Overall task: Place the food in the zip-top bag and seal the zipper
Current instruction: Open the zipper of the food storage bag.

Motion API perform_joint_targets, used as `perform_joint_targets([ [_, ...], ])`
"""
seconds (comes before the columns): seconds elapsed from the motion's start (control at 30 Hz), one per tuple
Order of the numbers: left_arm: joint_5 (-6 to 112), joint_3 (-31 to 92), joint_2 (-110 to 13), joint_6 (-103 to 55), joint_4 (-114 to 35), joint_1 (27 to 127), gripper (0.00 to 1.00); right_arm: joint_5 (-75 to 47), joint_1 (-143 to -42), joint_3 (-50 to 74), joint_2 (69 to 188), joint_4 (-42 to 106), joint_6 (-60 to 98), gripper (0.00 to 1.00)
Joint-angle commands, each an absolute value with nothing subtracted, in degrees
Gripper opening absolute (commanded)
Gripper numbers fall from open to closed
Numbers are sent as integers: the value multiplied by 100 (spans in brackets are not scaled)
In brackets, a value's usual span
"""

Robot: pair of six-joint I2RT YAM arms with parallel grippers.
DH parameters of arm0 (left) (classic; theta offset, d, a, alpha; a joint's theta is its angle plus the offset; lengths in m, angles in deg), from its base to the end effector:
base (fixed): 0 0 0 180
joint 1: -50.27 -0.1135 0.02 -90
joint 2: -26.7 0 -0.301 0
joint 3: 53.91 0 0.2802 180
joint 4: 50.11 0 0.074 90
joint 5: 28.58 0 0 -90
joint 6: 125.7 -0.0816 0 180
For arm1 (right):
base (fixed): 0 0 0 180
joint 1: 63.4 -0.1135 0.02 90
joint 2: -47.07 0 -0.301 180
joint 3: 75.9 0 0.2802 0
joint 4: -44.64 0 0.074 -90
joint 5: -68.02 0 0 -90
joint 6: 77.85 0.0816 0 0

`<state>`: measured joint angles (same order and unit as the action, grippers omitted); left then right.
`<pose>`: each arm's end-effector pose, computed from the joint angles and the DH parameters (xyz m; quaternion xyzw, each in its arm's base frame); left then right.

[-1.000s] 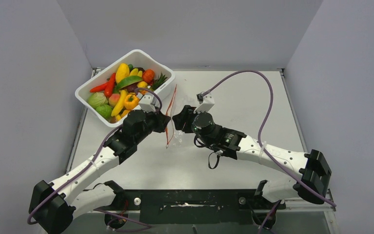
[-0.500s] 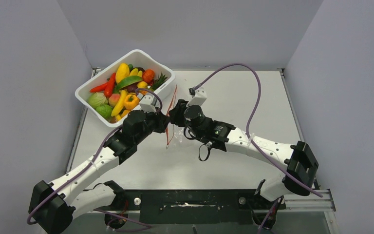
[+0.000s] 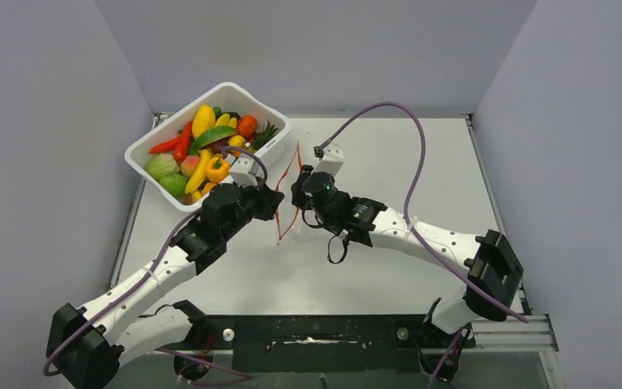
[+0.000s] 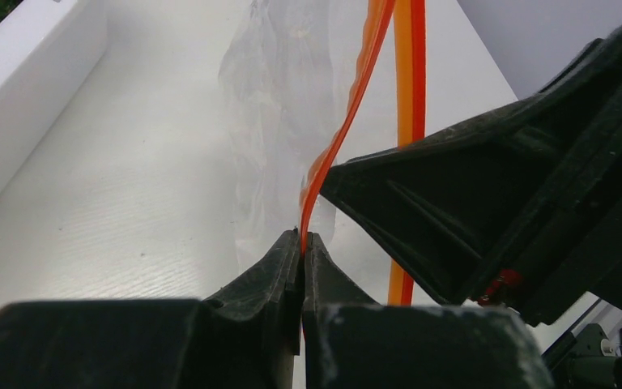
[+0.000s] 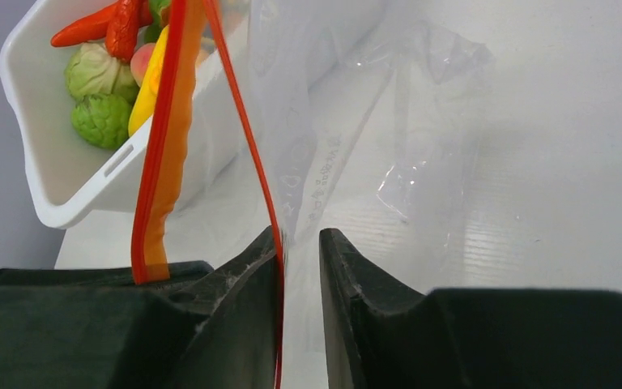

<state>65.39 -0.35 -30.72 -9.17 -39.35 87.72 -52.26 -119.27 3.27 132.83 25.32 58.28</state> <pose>0.2320 -0.1706 0.3090 0.0542 0.7893 -0.3005 0.5328 0.2619 0.3130 0.3184 0.0686 0.8270 0.2587 0.4944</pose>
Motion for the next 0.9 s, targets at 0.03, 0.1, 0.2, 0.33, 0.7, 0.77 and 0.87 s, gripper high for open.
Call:
perform_joint_targets([
  [0.03, 6563, 439, -2925, -1080, -4210, 8794, 0, -5186, -11641, 1049, 13480, 2148, 5264, 5],
  [0.1, 6985, 635, -2911, -1363, -3840, 8785, 0, -5355, -11447, 1214, 13231, 1598, 5073, 0],
  [0.2, 8009, 826, -2912, -1518, -3476, 8762, 0, -5598, -11303, 1248, 12603, 1072, 4685, 0],
  [0.33, 8355, 795, -2957, -1428, -3457, 8656, 0, -5932, -11309, 1115, 11792, 651, 4489, 0],
  [0.7, 6165, 466, -3152, -1002, -4446, 8611, 5, -4796, -11310, 232, 11040, 1490, 4192, 0],
  [0.77, 5750, 315, -3020, -922, -4767, 8606, 20, -4812, -11298, 271, 11194, 1237, 4207, 0],
  [0.87, 5394, 193, -2822, -863, -4906, 8605, 37, -5009, -11174, 343, 11394, 856, 4410, 0],
])
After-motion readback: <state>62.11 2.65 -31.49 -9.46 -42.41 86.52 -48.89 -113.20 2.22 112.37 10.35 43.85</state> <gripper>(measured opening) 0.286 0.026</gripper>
